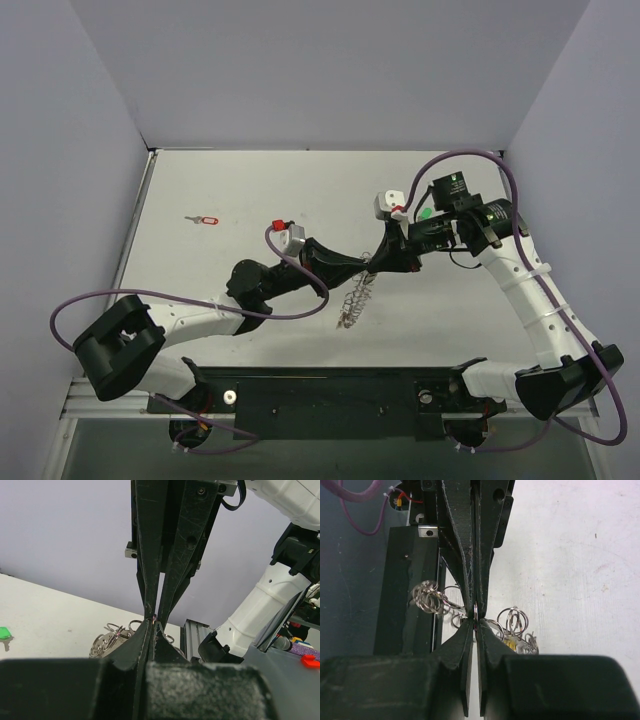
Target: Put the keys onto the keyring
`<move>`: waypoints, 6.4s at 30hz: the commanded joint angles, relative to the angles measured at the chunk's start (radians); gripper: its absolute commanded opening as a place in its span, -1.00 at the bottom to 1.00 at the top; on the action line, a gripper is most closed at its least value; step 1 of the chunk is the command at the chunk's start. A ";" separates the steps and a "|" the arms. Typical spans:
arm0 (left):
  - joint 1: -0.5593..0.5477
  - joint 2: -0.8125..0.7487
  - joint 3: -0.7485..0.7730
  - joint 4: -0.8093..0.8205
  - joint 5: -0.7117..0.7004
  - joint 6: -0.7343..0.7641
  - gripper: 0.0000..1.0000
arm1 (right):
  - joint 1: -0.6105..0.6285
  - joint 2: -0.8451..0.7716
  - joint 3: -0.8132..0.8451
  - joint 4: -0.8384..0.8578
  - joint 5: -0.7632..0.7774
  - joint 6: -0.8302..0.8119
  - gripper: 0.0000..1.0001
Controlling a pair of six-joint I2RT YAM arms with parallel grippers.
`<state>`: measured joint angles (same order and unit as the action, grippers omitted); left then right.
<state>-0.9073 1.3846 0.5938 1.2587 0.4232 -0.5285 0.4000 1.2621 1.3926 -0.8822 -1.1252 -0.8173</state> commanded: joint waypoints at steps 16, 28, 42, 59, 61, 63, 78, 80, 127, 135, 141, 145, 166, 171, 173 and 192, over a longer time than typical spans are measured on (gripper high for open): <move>0.033 -0.165 -0.058 0.129 0.006 0.004 -0.31 | 0.019 -0.036 -0.012 -0.040 0.077 0.066 -1.00; 0.007 -0.386 0.187 -0.957 0.075 0.488 0.04 | 0.126 0.121 0.173 -0.474 0.314 -0.158 -1.00; -0.104 -0.240 0.187 -0.786 -0.032 0.496 -0.16 | 0.132 0.175 0.215 -0.604 0.380 -0.195 -1.00; -0.147 -0.088 0.215 -0.622 -0.078 0.478 -0.32 | 0.122 0.168 0.200 -0.606 0.346 -0.207 -1.00; -0.148 -0.081 0.219 -0.621 -0.084 0.478 -0.34 | 0.120 0.168 0.200 -0.607 0.343 -0.207 -1.00; -0.150 -0.072 0.224 -0.621 -0.090 0.478 -0.35 | 0.120 0.166 0.198 -0.609 0.338 -0.209 -1.00; -0.156 -0.052 0.250 -0.663 -0.083 0.489 -0.56 | 0.120 0.163 0.195 -0.607 0.334 -0.210 -1.00; -0.156 -0.047 0.259 -0.686 -0.080 0.495 -0.59 | 0.120 0.163 0.194 -0.606 0.335 -0.209 -1.00; -0.143 -0.139 0.086 -0.402 -0.144 0.380 -1.00 | 0.002 0.109 0.190 -0.584 0.182 -0.175 -0.06; -0.139 -0.105 -0.175 0.386 -0.389 0.150 -1.00 | -0.089 0.074 0.181 -0.572 -0.039 -0.172 -0.05; -0.147 -0.093 -0.074 0.387 -0.469 0.117 -1.00 | -0.092 0.076 0.174 -0.411 -0.107 0.085 -0.10; -0.143 -0.090 0.003 0.387 -0.449 0.137 -1.00 | -0.112 0.076 0.219 -0.350 -0.093 0.211 -0.10; -0.128 -0.090 0.107 0.358 -0.383 0.102 -1.00 | -0.113 0.085 0.267 -0.031 -0.090 0.609 -0.44; -0.128 -0.088 0.109 0.360 -0.380 0.098 -1.00 | -0.109 0.088 0.256 -0.017 -0.093 0.619 -0.53; -0.128 -0.087 0.109 0.361 -0.380 0.097 -1.00 | -0.110 0.083 0.244 -0.012 -0.094 0.619 -0.54; -0.127 -0.093 0.095 0.363 -0.393 0.108 -1.00 | -0.107 0.048 0.186 0.019 -0.110 0.615 -1.00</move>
<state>-1.0336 1.3132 0.6441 1.2541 0.0280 -0.4145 0.2897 1.3434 1.5940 -0.8852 -1.2106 -0.2001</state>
